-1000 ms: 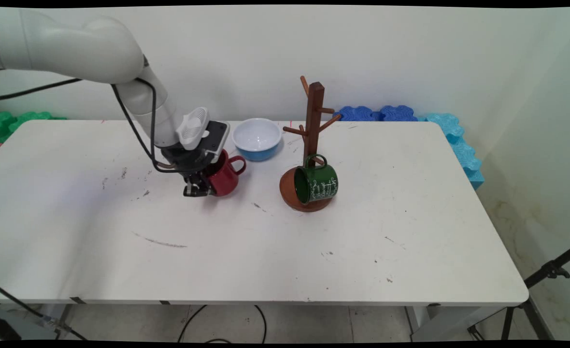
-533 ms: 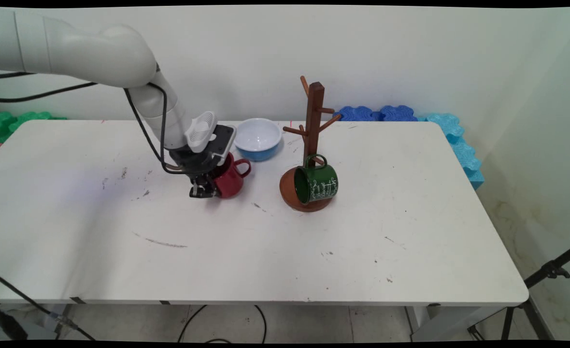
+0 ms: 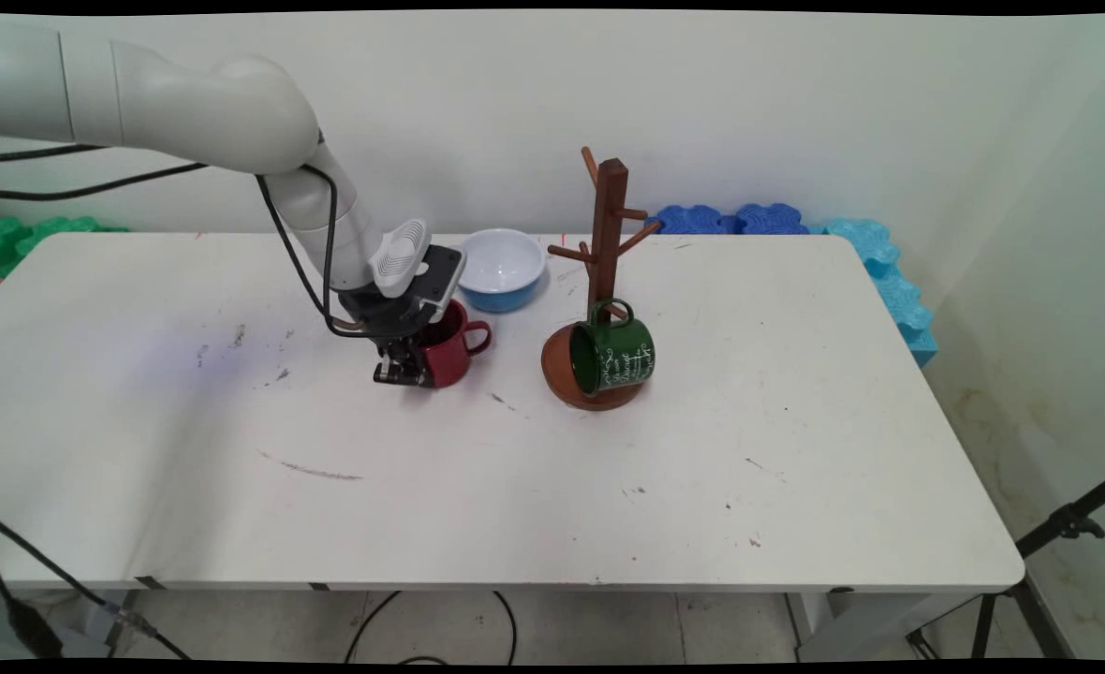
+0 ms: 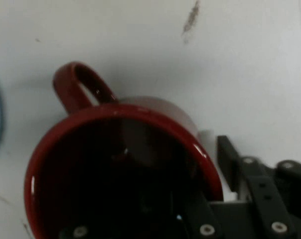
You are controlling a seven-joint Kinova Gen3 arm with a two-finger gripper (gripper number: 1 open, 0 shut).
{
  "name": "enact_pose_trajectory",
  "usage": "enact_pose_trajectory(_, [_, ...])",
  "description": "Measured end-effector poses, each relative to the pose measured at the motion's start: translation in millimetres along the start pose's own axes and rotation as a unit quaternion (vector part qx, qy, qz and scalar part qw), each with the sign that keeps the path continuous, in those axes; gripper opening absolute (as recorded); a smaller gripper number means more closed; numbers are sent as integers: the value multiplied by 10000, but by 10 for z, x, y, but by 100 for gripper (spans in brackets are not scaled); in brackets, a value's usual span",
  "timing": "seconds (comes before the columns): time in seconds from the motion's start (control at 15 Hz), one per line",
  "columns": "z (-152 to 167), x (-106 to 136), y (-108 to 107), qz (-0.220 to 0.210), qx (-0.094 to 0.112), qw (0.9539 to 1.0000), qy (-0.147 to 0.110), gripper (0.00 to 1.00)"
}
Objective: Place the picked object on the table
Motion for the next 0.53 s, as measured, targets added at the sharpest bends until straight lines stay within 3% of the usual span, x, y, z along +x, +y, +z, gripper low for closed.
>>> enact_pose_trajectory(0.53, [-29, 33, -19, 13, 37, 9999, 116, 100])
